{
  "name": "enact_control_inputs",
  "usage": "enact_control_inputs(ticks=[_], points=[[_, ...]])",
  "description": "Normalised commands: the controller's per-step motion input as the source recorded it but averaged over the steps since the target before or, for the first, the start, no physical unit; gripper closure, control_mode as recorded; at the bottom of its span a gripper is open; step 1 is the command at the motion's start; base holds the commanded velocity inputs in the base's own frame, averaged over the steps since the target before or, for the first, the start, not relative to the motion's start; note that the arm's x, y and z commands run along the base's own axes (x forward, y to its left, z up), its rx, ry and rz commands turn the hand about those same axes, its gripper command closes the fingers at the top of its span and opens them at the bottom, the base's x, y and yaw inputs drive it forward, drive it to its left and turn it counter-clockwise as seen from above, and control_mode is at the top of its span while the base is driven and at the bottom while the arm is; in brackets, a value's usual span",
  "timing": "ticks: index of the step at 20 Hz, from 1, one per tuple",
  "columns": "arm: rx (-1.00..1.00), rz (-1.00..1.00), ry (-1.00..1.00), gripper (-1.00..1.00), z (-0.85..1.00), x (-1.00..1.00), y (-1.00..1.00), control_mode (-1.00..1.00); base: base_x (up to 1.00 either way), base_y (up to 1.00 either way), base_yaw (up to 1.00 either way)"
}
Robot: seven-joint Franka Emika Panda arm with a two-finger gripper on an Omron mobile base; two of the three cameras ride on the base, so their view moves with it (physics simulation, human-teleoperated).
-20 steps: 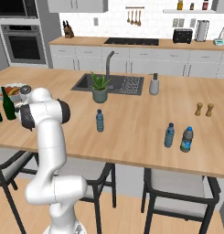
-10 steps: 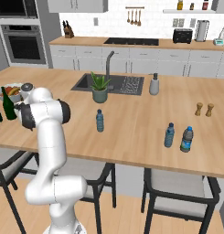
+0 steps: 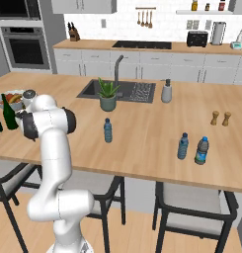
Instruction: Move the plastic bottles in the middle to the plastics group, and the glass bottles in the middle to the glass group.
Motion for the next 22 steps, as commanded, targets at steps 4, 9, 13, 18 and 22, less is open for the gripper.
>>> enact_control_inputs(ticks=[4,9,13,18,22], points=[[0.00,0.00,0.00,-1.00,0.00,0.00,0.00,-1.00,0.00,0.00,0.00],[0.00,0.00,0.00,-1.00,0.12,-0.11,-0.03,-1.00,0.00,0.00,0.00],[0.08,-0.06,-0.02,-1.00,0.44,-0.55,-0.37,-1.00,0.00,0.00,0.00],[0.06,-0.14,0.00,-1.00,0.44,-0.64,-0.66,-1.00,0.00,0.00,0.00],[0.00,-0.24,0.00,-1.00,0.32,-0.26,-0.77,-1.00,0.00,0.00,0.00]])
